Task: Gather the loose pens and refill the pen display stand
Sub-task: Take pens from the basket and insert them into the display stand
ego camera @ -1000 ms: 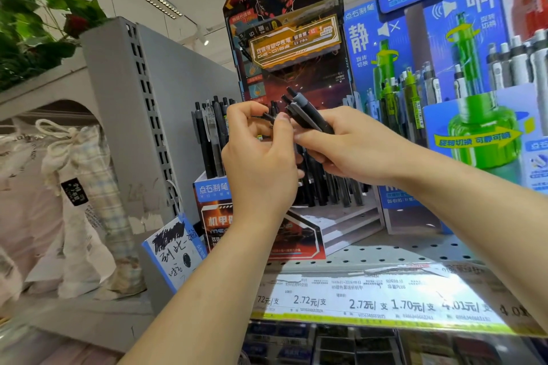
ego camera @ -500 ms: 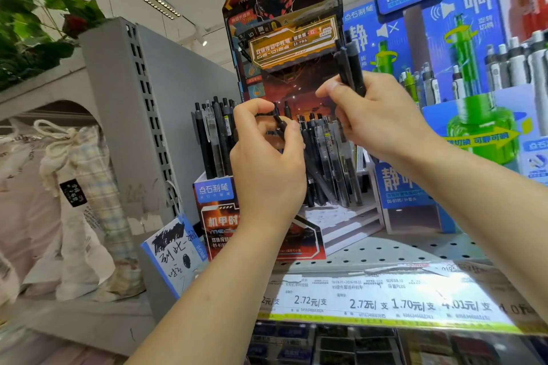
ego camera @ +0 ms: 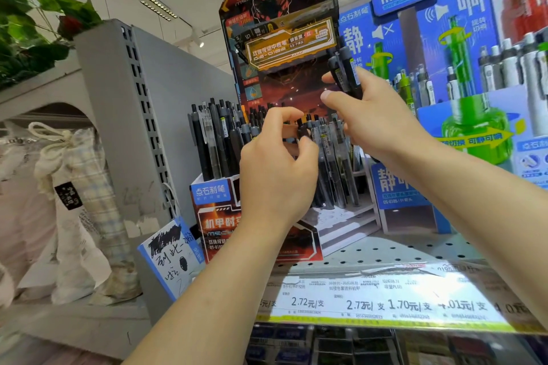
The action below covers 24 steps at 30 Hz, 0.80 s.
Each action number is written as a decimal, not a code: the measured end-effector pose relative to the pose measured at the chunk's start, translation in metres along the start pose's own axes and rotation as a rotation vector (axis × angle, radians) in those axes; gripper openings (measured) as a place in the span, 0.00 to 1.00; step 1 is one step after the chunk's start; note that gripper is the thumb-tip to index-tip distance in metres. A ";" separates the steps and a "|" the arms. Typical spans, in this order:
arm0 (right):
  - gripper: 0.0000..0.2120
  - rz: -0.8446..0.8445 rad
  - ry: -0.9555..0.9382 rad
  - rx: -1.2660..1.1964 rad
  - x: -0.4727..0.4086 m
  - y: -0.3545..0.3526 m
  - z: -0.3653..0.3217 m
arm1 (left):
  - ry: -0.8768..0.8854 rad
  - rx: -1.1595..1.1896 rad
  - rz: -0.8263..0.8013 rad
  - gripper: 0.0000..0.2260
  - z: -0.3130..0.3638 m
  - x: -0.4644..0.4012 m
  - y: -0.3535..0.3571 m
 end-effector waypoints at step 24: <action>0.10 -0.052 0.150 -0.091 -0.003 0.002 0.012 | -0.028 -0.573 -0.293 0.33 -0.006 0.007 0.039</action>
Point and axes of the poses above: each hand's wrist, its own x-axis away from the middle knuckle, its own y-axis out of the palm, z = x × y, the point moved 9 cm from there along -x, towards the middle knuckle, and after that the axes turned 8 degrees about x, right-handed, at the moved point
